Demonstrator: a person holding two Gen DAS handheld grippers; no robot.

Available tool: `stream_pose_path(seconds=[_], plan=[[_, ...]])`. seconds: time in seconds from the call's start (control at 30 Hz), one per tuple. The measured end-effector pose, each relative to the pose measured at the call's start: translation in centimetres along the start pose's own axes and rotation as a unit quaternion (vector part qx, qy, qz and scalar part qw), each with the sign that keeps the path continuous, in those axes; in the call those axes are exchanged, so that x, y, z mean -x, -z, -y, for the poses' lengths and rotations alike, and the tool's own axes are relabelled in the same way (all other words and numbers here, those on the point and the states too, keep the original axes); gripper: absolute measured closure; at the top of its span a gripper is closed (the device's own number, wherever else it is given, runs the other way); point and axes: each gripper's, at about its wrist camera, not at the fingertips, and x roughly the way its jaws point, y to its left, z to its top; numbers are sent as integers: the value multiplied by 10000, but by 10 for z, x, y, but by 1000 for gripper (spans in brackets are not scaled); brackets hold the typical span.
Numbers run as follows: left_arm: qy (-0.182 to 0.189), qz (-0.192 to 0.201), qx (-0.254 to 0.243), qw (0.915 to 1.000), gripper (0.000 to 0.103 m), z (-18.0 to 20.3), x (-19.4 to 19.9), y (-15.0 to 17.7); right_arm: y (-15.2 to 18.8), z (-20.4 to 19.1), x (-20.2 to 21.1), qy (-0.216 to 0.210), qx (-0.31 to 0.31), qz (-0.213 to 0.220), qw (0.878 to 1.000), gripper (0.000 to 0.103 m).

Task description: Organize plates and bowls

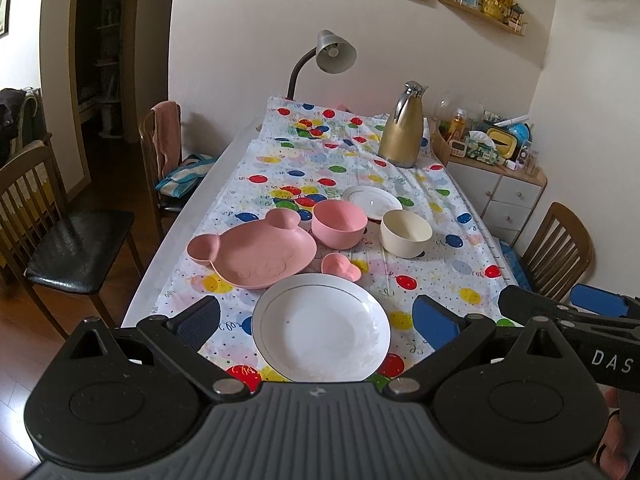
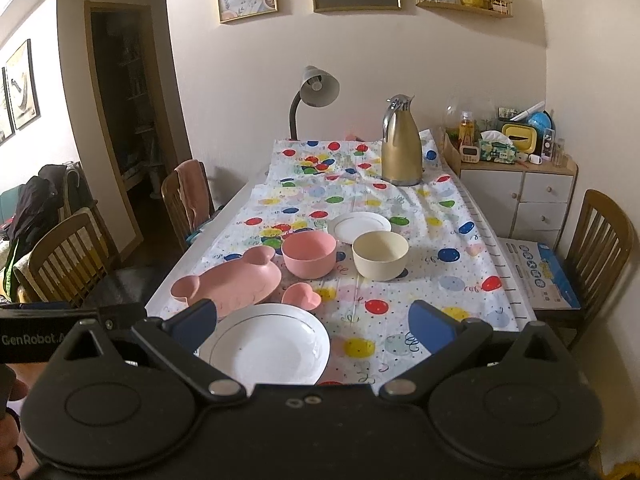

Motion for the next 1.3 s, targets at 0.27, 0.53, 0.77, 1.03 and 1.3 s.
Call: stream_pose_path(seconds=[0.27, 0.53, 0.77, 1.03, 1.3], plan=[[-2, 7, 2, 10000, 0, -1, 2, -2, 0, -2, 2, -17, 19, 47, 10000, 1], [0, 6, 12, 10000, 0, -3, 2, -3, 0, -2, 2, -17, 16, 44, 10000, 1], [4, 7, 10, 10000, 0, -3, 3, -3, 0, -2, 2, -18, 13, 51, 10000, 1], [21, 30, 8, 10000, 0, -4, 5, -5, -1, -3, 2, -8, 16, 61, 10000, 1], [60, 7, 26, 10000, 0, -3, 4, -5, -1, -2, 0, -24, 5, 53, 10000, 1]])
